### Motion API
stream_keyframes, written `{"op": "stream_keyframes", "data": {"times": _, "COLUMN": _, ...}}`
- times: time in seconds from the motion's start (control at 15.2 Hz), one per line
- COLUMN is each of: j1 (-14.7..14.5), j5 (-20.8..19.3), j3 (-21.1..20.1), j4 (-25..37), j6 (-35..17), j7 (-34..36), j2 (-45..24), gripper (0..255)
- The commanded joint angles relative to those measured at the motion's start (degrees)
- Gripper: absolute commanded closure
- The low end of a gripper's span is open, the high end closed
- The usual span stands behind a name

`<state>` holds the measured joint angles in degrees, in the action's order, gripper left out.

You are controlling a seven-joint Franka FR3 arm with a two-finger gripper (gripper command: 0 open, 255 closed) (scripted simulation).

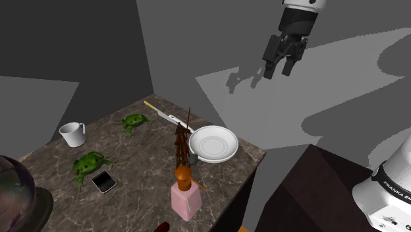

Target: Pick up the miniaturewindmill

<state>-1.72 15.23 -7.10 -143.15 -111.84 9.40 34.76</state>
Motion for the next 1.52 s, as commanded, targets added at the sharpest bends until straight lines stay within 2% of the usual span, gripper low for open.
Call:
{"op": "stream_keyframes", "data": {"times": 0.0, "j1": -0.2, "j5": 1.3, "j3": -1.4, "j4": -0.1, "j6": -4.8, "j7": 1.7, "j2": -3.8, "gripper": 0}}
{"op": "stream_keyframes", "data": {"times": 0.4, "j1": -0.7, "j5": 4.2, "j3": -5.4, "j4": 1.8, "j6": -17.1, "j7": 7.1, "j2": -15.5, "gripper": 0}}
{"op": "stream_keyframes", "data": {"times": 0.73, "j1": -0.9, "j5": 4.7, "j3": -8.1, "j4": 5.9, "j6": -26.2, "j7": 11.9, "j2": -26.4, "gripper": 0}}
{"op": "stream_keyframes", "data": {"times": 1.06, "j1": -1.5, "j5": 3.0, "j3": -9.5, "j4": 12.0, "j6": -33.8, "j7": 17.6, "j2": -37.9, "gripper": 0}}
{"op": "stream_keyframes", "data": {"times": 1.45, "j1": -3.9, "j5": -0.8, "j3": -8.7, "j4": 21.7, "j6": -40.1, "j7": 24.9, "j2": -51.5, "gripper": 0}}
